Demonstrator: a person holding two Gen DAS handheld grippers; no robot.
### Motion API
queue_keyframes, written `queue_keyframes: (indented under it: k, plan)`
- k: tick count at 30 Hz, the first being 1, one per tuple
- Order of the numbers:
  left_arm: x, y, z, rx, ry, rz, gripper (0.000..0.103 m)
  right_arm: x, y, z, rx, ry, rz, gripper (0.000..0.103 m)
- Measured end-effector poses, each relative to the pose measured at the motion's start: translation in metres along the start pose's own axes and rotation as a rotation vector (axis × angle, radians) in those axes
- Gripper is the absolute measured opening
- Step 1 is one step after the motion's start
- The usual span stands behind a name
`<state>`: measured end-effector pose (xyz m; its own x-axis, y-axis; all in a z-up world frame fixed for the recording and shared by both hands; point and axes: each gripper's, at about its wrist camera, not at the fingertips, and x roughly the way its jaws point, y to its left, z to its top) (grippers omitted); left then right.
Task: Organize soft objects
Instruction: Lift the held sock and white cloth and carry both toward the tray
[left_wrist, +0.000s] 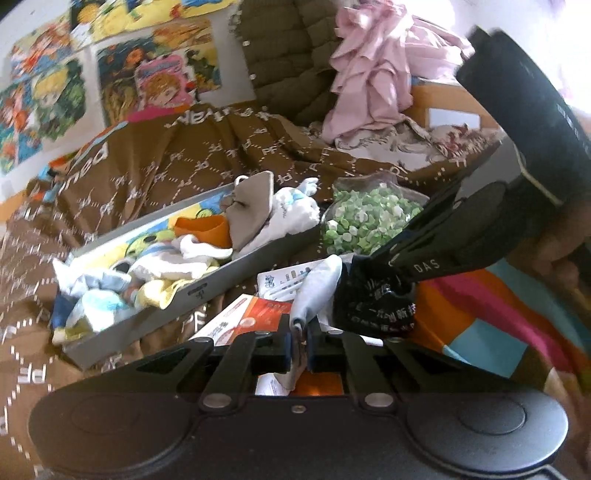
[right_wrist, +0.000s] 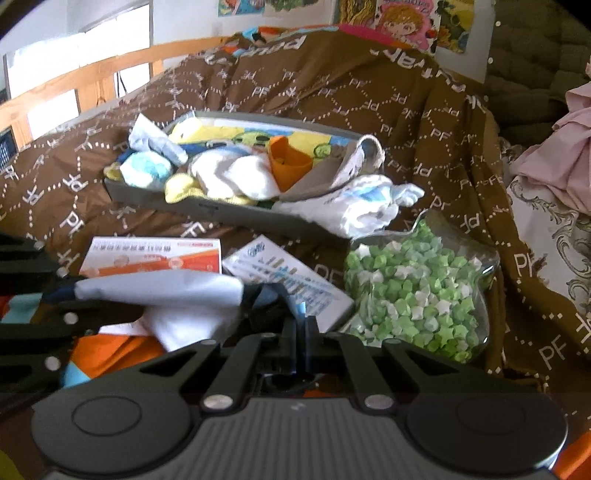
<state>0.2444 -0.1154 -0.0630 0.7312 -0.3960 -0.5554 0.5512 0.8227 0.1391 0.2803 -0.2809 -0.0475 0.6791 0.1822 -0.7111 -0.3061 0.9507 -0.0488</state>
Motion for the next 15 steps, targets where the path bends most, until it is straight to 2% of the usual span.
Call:
queue_keyframes:
  k: [7,15]
  plan:
    - [-0.026,0.010,0.006,-0.141,-0.017,0.036,0.007,-0.017,0.005,0.002,-0.020,-0.123,0.002,0.004]
    - [-0.056,0.004,0.019,-0.223,-0.038,0.115,0.006,-0.040,0.004,0.004,-0.007,-0.256,-0.012,0.003]
